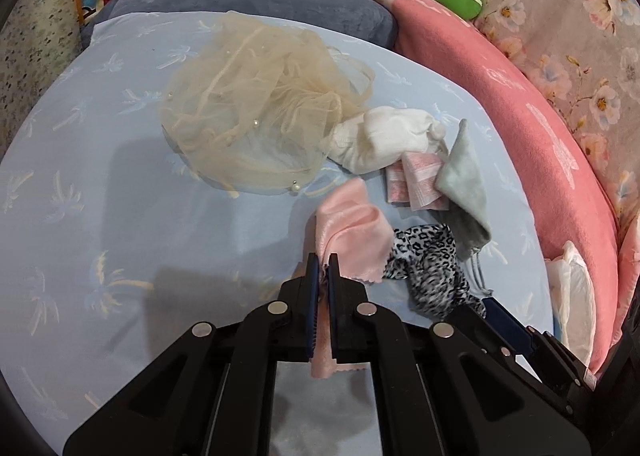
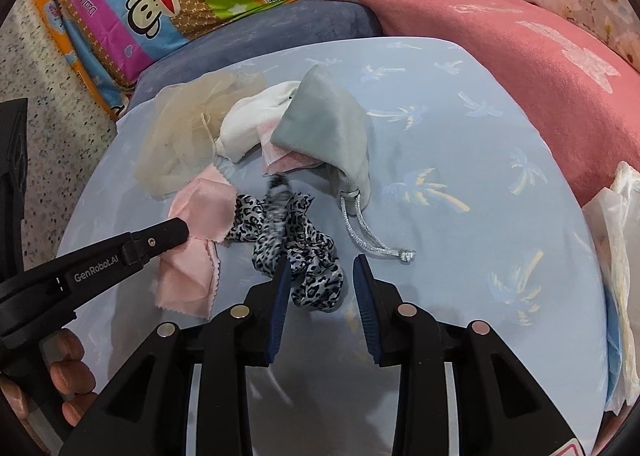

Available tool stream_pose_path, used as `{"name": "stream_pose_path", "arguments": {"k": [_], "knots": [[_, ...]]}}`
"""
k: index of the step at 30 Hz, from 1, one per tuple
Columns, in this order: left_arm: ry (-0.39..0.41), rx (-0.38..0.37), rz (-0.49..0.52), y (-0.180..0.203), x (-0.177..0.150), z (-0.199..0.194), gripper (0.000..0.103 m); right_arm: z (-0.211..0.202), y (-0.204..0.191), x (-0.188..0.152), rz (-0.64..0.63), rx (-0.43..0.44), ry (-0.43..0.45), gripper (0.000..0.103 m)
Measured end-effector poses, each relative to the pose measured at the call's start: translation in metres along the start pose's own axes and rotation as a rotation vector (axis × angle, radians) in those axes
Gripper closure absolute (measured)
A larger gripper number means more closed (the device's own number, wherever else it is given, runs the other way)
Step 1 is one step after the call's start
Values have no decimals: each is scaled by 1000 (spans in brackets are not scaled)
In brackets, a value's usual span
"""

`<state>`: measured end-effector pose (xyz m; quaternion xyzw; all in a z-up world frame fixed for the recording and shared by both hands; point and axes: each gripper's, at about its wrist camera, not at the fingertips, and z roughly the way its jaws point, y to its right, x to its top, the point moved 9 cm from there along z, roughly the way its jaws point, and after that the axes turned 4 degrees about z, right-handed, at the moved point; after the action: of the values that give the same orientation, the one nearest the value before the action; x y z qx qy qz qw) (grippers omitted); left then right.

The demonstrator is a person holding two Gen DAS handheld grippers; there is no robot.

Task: Collect trash
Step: 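Grasp the leopard-print scrunchie with the right gripper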

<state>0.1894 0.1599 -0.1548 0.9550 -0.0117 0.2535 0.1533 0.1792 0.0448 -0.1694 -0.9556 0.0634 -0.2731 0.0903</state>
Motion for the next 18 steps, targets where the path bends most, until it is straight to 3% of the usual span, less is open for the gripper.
{"name": "stream_pose_path", "arguments": {"k": [4, 6, 18], "knots": [[-3, -4, 4, 1, 0, 1, 99, 7, 3, -6, 8, -1, -22, 80], [-2, -7, 9, 3, -1, 0, 99, 6, 4, -8, 8, -5, -21, 90], [41, -40, 94, 47, 1, -21, 99, -47, 31, 9, 61, 1, 87, 93]]}}
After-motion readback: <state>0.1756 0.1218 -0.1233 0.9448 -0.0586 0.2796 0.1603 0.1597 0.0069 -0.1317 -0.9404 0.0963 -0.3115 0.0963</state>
